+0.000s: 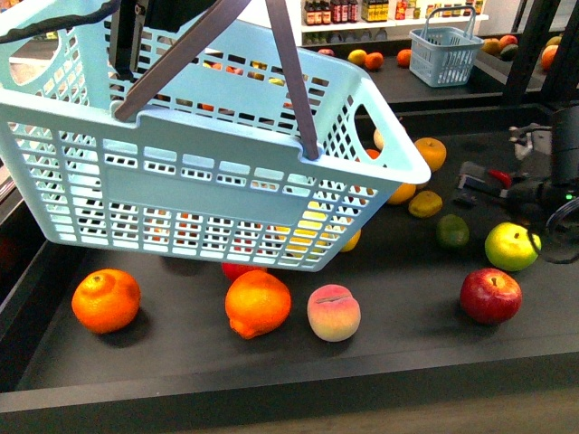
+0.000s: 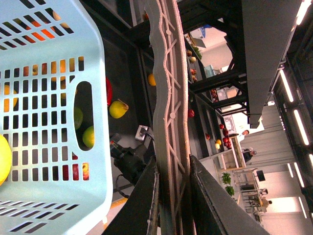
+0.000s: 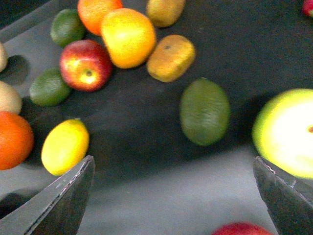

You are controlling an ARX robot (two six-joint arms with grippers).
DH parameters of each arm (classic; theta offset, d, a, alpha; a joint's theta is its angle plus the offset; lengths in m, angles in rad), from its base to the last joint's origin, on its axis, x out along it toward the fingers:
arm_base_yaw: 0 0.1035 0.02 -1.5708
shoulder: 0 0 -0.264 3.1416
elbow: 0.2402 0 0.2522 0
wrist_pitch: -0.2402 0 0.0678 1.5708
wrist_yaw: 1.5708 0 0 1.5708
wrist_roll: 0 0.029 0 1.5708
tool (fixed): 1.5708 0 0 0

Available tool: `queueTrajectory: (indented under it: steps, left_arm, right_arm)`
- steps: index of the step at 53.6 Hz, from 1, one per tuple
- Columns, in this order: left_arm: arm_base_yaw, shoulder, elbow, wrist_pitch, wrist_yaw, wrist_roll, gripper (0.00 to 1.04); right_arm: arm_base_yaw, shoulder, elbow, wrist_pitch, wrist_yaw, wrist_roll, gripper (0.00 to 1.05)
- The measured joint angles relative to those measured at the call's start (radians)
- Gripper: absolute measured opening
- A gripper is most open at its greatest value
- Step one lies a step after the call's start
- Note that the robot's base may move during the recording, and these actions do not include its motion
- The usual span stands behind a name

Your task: Pick lemon from shelf

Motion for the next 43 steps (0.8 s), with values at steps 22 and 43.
queueTrajectory:
  steps: [22,43]
  left_arm:
    - [0.000,0.000,0.000,0.000,0.000,0.002,0.14]
    - [0.000,0.000,0.000,0.000,0.000,0.002,0.14]
  right_arm:
    - [0.157,0.256,0.396,-0.176,0.000,-0.021,0.97]
    - [0.237,0.451,0.750,-0.385,0.054,-0.050,0.97]
